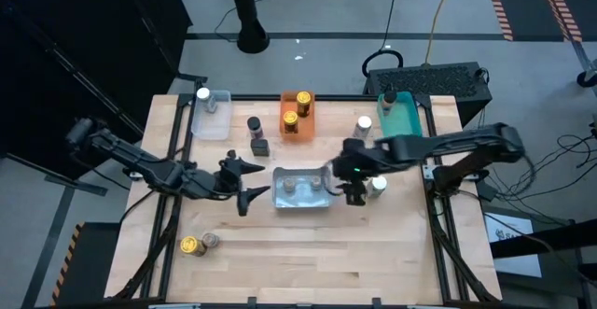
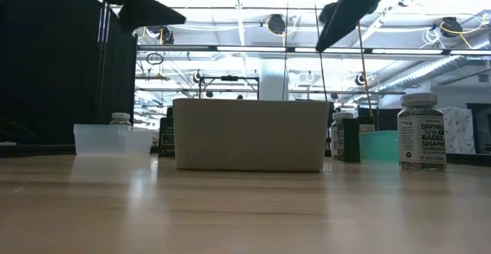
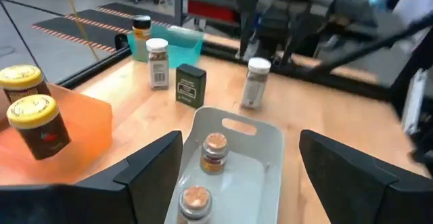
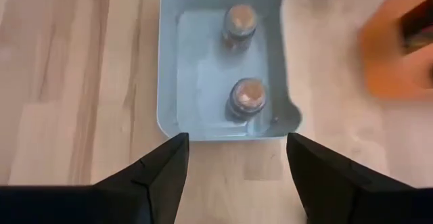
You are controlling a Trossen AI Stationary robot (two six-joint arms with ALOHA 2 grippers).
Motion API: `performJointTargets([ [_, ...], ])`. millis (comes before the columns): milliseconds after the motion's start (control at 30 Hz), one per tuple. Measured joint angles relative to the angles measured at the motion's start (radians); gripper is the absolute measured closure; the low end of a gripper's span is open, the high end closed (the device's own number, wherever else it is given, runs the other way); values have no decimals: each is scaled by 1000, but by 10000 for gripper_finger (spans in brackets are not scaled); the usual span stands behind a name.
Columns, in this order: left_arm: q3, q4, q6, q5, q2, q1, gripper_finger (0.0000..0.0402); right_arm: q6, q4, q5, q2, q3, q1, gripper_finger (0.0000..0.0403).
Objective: Sort spices by type
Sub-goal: Put the left black seasoning can into the green bin
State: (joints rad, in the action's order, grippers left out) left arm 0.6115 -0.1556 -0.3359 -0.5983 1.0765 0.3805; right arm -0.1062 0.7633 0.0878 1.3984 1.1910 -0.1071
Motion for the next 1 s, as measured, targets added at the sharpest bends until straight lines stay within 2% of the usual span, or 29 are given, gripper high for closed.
performJointTargets([
  [267,275,447,5,2,147,-35,100,-77,-65,215,-200,-123,-91,173],
  [433,374,679,58,10,175,-96,100,-53,-117,231,-230,-140,-109,174],
  [567,378,746,114,65,175,-185,100,-42,-118,229,-230,-141,-112,174],
  [800,378,802,240,243,184,-373,100,-38,-117,229,-230,-141,-112,174],
  [1000,378,820,384,328,195,-459,100,-35,-116,229,-230,-141,-111,174],
])
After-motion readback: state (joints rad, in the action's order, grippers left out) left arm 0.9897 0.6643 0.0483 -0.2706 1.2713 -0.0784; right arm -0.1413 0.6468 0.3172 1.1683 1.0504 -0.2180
